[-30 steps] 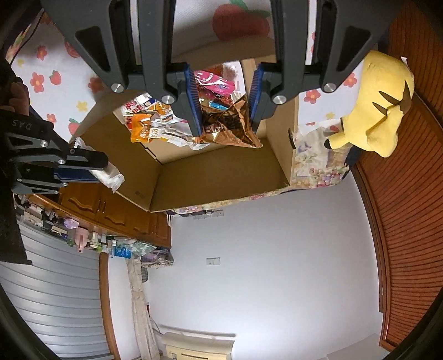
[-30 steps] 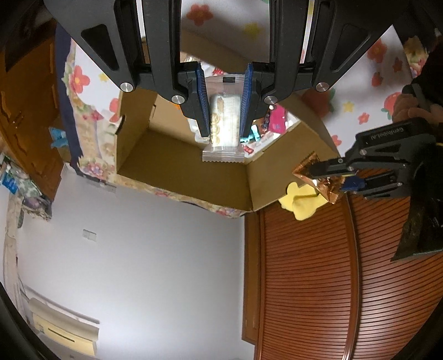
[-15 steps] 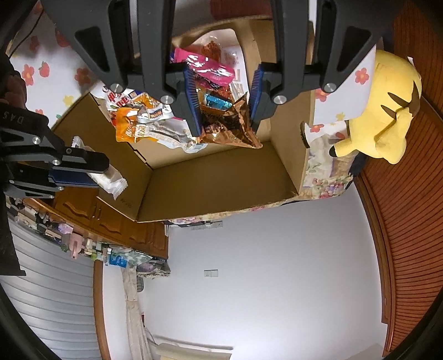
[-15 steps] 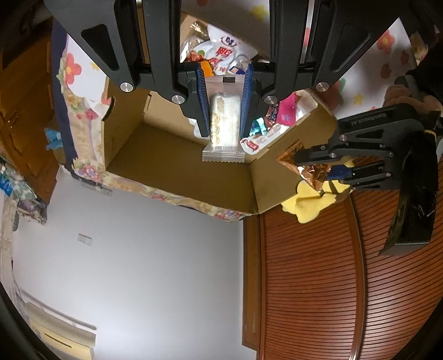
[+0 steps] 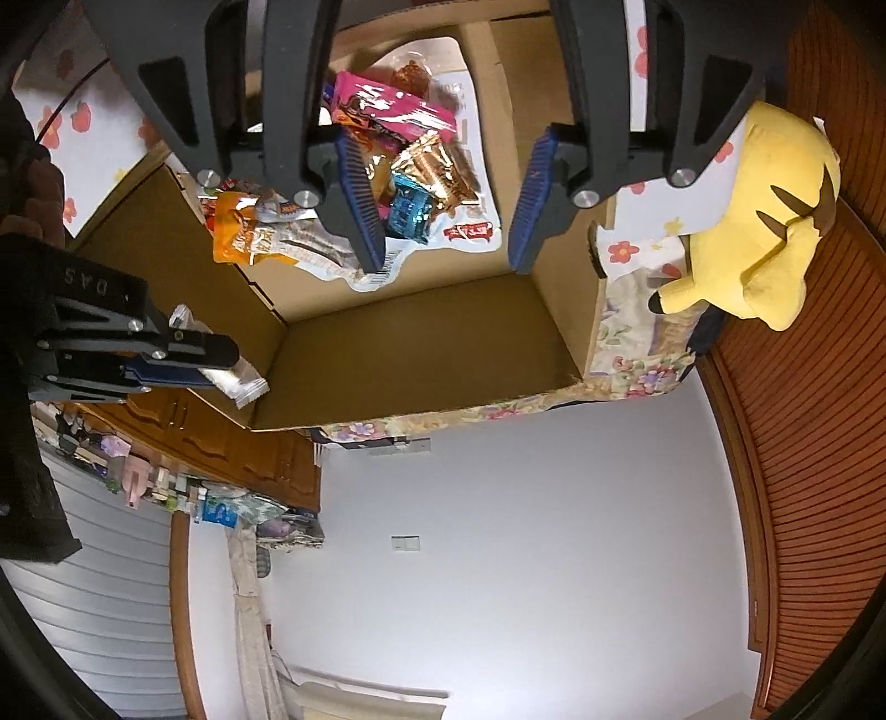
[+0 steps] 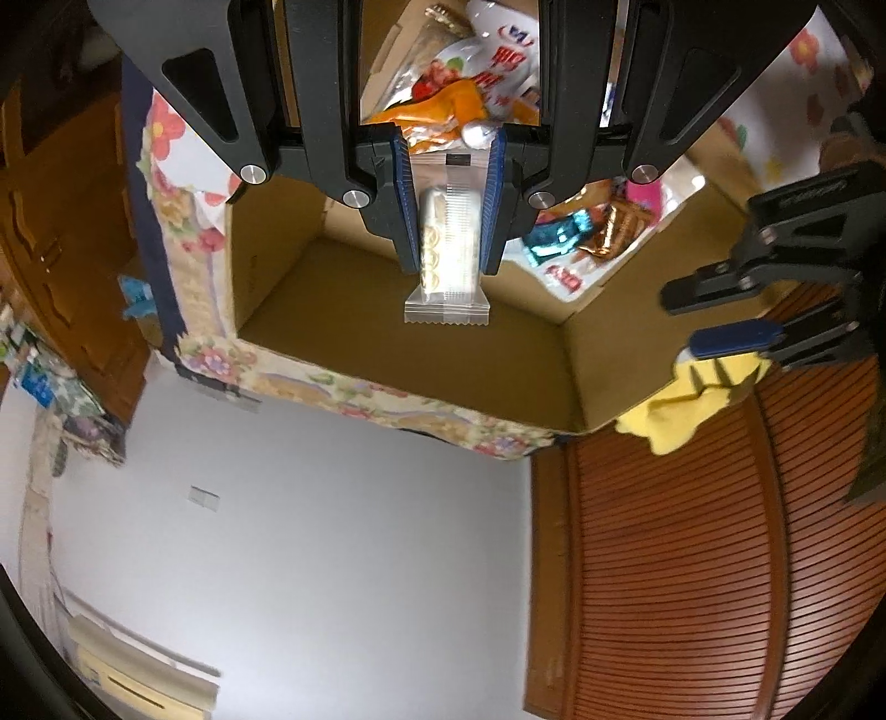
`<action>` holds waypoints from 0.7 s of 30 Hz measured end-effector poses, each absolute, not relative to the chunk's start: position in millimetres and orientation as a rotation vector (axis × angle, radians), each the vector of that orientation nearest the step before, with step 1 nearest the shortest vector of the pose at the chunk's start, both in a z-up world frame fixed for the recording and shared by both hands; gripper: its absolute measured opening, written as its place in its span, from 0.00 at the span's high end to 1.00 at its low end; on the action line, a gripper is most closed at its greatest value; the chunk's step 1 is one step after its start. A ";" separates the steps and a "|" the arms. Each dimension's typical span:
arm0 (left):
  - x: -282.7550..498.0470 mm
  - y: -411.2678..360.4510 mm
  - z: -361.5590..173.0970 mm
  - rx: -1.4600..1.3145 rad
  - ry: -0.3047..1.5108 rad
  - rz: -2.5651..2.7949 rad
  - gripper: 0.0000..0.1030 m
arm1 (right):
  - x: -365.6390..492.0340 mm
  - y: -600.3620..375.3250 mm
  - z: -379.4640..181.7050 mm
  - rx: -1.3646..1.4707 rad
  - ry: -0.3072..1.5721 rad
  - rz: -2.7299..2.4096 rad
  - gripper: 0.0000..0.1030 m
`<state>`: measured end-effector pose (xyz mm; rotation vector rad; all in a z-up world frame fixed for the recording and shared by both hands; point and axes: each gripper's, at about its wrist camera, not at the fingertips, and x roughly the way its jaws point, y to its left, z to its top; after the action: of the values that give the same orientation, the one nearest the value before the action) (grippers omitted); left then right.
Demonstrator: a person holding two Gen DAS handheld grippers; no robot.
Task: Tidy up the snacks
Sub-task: 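Open the left gripper to drop the copper candy while the right gripper drops the bar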
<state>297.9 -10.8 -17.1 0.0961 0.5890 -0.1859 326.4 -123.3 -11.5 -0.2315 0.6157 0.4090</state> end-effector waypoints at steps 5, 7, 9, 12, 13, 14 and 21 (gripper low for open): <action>301.3 -6.2 -17.9 0.082 0.584 -0.164 0.50 | 334.7 -125.8 -11.3 -0.195 0.629 0.381 0.81; 302.2 -4.7 -18.9 0.073 0.586 -0.160 0.48 | 335.9 -125.3 -12.5 -0.188 0.631 0.374 0.80; 302.4 -4.3 -19.9 0.071 0.587 -0.157 0.48 | 337.7 -124.5 -13.6 -0.179 0.635 0.375 0.80; 301.8 -4.1 -21.0 0.068 0.586 -0.166 0.46 | 336.9 -124.7 -13.2 -0.168 0.627 0.369 0.76; 302.0 -3.5 -21.3 0.068 0.586 -0.164 0.45 | 337.3 -125.4 -12.3 -0.166 0.625 0.367 0.74; 301.5 -3.7 -21.4 0.070 0.586 -0.161 0.45 | 336.9 -126.3 -11.9 -0.161 0.625 0.369 0.72; 290.3 -5.3 -16.7 0.081 0.561 -0.149 0.39 | 329.3 -132.6 -8.8 -0.133 0.607 0.373 0.67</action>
<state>290.3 -5.3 -16.7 0.0807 0.5610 -0.1486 329.3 -132.6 -8.8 -0.1331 0.6067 0.3729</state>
